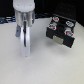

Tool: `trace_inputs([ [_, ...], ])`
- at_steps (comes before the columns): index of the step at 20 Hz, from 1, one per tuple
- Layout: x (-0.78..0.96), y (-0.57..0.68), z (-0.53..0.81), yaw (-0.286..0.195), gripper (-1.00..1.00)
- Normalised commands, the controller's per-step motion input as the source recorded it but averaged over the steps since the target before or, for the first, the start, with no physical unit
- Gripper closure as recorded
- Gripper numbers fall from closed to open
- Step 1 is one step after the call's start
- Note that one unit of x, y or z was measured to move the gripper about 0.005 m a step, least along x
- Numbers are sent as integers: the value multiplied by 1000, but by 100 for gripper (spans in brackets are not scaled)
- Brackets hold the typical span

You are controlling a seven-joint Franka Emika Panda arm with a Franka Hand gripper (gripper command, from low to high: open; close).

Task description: Open the kcup holder, insert the kcup into the holder, and close the kcup holder

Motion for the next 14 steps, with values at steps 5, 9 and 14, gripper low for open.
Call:
trace_inputs([
  [5, -33, -90, -238, -157, -100],
  [9, 35, -91, -85, -160, 100],
  [14, 0, 2, -18, -40, 100],
])
